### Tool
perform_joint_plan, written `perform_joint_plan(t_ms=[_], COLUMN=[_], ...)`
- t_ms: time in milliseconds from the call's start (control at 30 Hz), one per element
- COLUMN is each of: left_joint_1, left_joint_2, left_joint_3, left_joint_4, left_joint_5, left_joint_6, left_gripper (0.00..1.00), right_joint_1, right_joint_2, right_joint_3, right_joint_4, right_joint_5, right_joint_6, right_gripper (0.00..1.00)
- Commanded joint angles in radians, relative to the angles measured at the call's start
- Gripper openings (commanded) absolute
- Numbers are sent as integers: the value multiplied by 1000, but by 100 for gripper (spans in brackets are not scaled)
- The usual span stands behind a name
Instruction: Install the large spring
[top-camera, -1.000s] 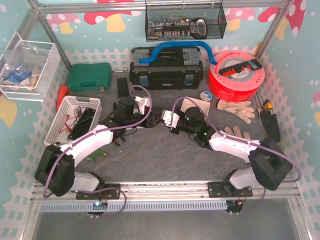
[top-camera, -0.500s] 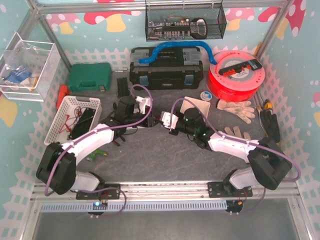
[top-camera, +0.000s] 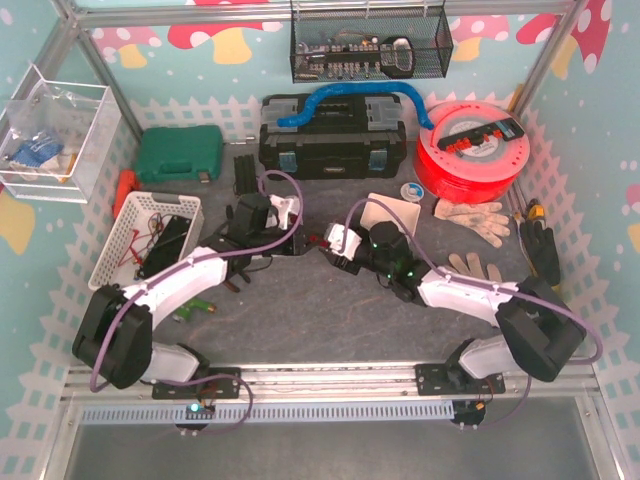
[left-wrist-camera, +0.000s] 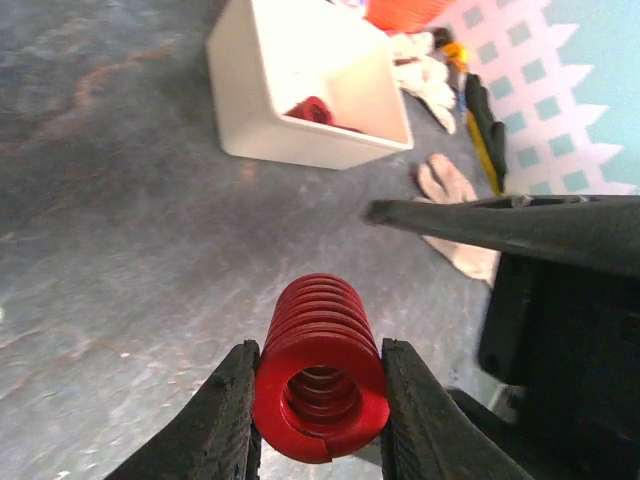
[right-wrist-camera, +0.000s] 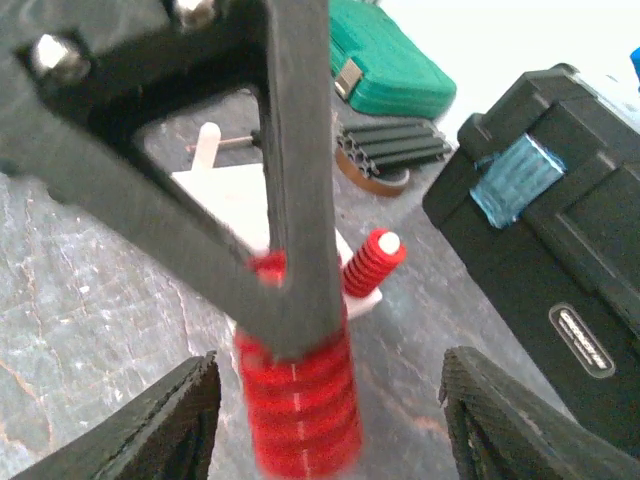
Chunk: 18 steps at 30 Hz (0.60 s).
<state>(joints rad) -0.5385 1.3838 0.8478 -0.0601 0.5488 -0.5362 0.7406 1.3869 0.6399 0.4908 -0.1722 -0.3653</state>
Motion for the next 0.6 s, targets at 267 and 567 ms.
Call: perform_joint_plan(t_ms=[267, 567], left_joint_1=[97, 193], left_joint_2=[-5, 70], left_joint_3=[114, 240], left_joint_4=[-208, -378], left_joint_5=[-359, -589], left_joint_6=[88, 135], left_gripper=[0, 0], right_joint_1=[2, 0], right_joint_2=[-249, -359], right_joint_3=[-108, -154], right_joint_4=[-25, -60], right_joint_5=[196, 364], right_joint_6=[384, 533], right_gripper=[100, 100])
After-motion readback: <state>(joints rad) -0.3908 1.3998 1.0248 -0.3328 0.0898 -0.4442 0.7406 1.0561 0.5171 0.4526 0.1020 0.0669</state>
